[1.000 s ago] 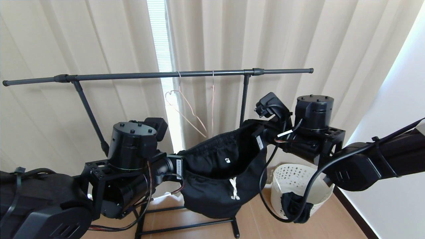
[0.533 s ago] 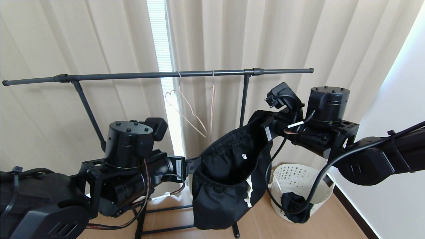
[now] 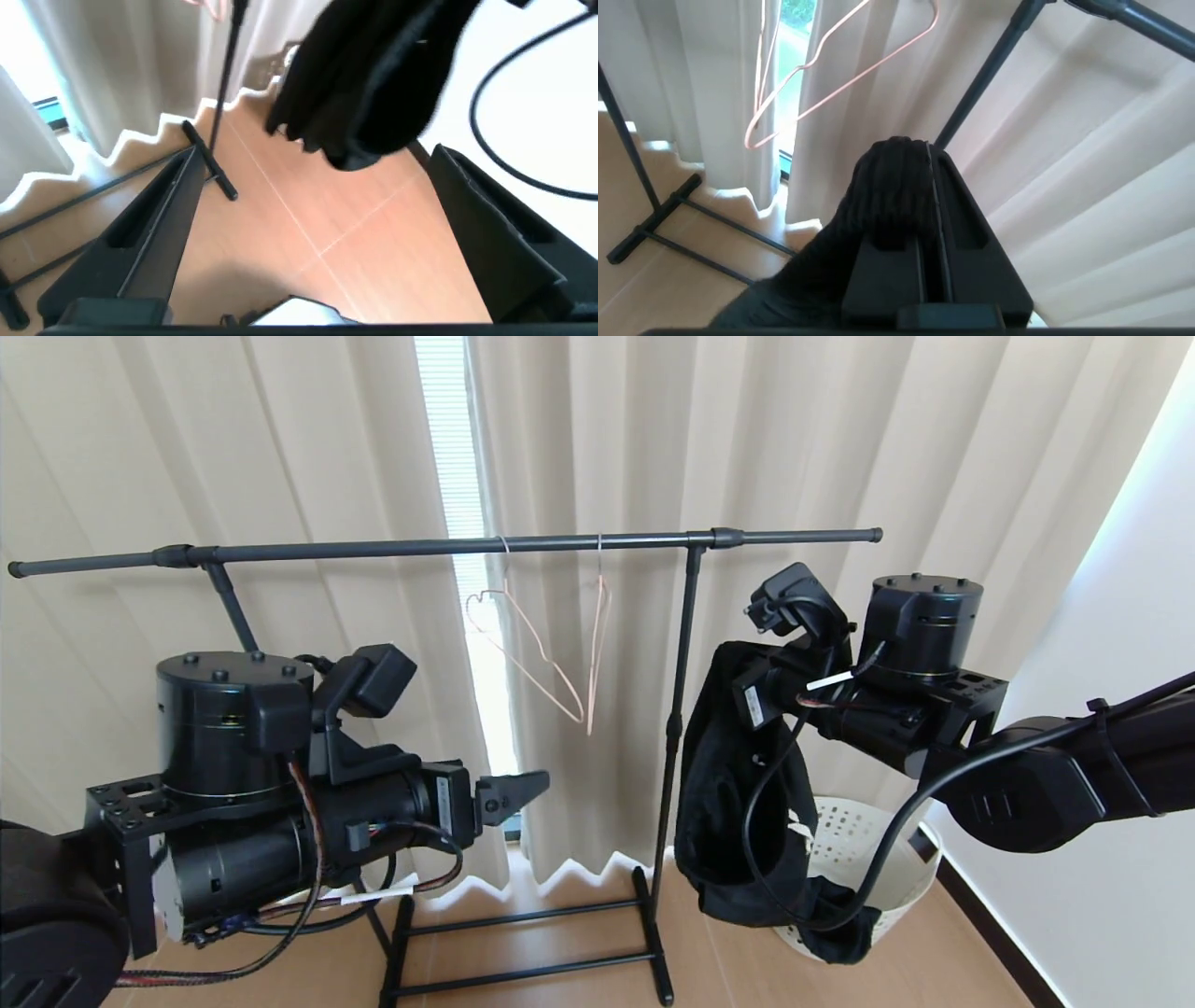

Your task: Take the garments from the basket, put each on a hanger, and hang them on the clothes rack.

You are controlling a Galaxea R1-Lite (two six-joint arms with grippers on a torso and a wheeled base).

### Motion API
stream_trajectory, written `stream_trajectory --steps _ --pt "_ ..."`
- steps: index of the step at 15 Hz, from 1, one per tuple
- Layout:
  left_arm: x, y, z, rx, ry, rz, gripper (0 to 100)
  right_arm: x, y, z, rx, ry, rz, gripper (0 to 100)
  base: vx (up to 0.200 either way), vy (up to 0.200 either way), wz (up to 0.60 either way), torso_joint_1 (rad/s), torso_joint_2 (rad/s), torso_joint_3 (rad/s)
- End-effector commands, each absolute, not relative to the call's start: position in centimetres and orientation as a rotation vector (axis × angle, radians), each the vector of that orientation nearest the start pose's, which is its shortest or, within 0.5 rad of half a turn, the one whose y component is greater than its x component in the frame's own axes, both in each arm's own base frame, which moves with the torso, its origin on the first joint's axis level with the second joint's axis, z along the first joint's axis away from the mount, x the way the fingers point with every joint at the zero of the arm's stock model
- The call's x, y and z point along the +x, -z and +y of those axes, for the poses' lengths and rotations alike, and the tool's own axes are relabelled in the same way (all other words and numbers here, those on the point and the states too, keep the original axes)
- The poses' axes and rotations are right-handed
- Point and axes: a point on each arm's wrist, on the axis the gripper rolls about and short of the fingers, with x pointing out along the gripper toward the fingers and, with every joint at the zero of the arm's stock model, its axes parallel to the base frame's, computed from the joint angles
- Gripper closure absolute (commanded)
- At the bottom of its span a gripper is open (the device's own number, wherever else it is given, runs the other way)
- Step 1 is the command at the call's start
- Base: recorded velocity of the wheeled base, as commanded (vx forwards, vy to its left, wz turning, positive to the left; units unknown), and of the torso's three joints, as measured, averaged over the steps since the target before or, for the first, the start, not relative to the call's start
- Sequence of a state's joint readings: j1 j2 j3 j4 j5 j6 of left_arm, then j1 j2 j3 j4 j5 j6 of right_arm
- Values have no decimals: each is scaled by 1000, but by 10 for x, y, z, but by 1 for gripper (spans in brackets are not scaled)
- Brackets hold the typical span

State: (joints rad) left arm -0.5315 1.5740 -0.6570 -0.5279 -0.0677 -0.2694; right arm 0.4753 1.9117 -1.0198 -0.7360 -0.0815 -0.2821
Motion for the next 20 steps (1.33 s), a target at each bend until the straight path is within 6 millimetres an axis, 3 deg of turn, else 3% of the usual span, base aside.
stream_trajectory --steps 1,4,16,20 --pt "244 -153 -139 -136 396 482 0 329 -179 167 -320 -412 92 100 0 0 0 0 0 0" --pt "255 -137 -144 -135 338 433 0 330 -177 168 -322 -411 97 100 0 0 0 0 0 0" --pt "256 -135 -153 -107 349 334 0 326 -192 162 -313 -378 60 100 0 0 0 0 0 0" --pt "259 -132 -154 -89 324 335 0 329 -191 160 -314 -369 61 100 200 0 0 -2 -1 8"
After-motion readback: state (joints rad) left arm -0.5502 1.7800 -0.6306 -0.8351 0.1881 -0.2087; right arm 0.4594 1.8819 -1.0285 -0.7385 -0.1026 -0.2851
